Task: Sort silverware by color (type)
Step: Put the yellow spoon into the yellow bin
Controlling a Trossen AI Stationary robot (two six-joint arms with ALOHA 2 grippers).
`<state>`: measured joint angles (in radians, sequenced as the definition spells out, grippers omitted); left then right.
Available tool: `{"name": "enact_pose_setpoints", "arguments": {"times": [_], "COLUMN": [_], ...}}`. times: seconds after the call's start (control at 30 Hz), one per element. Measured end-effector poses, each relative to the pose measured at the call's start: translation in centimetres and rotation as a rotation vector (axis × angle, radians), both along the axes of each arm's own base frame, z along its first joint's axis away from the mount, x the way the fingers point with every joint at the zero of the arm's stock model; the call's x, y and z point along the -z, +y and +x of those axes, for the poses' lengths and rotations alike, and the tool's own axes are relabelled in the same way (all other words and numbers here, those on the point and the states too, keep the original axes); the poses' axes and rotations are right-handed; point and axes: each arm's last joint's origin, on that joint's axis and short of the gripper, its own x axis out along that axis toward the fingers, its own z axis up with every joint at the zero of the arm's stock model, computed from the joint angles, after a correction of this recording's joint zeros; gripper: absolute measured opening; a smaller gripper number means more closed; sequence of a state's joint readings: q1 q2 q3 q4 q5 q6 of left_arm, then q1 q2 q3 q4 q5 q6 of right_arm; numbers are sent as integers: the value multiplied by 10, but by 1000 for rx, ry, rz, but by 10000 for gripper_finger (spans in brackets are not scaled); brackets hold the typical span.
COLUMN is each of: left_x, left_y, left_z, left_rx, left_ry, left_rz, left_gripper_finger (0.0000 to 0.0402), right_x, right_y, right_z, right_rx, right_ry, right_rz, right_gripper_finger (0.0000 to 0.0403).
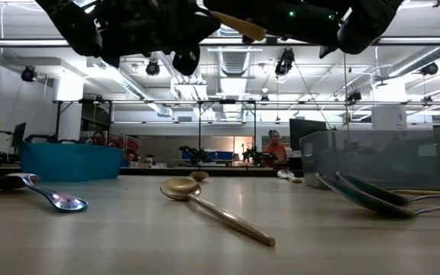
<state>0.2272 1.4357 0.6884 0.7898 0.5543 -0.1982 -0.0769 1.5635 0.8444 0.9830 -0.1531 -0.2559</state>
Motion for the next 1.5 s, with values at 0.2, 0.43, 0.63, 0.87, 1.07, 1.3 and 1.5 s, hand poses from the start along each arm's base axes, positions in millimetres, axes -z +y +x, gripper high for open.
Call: {"name": "enact_pose_setpoints", "arguments": {"times": [0.2,0.43,0.63,0.87,1.07,1.3,1.5], "left_x": [-2,-2,-2,-1,-1,-5,-4], "left_y": [1,1,2,2,3,5,5], "left_z": [1,1,1,1,1,3,3], "left_rx": [-36,-38,-52,-65,-110,-164,-169], "left_ry": [-5,3,6,12,14,8,8], "left_rz": [-4,-22,-25,-27,-35,-53,-37], "left_gripper_finger": [0,0,0,0,0,0,0], "right_x": [1,2,3,7,10,12,14], "right_y": [-1,-2,-5,-5,-6,-10,-12], "right_z": [0,0,0,1,1,1,1], "right_rx": [33,36,43,42,47,61,64], "right_ry": [12,22,32,67,99,122,144], "right_rz": [52,77,112,140,170,184,195], "right_gripper_finger": [9,37,82,117,123,115,116]}}
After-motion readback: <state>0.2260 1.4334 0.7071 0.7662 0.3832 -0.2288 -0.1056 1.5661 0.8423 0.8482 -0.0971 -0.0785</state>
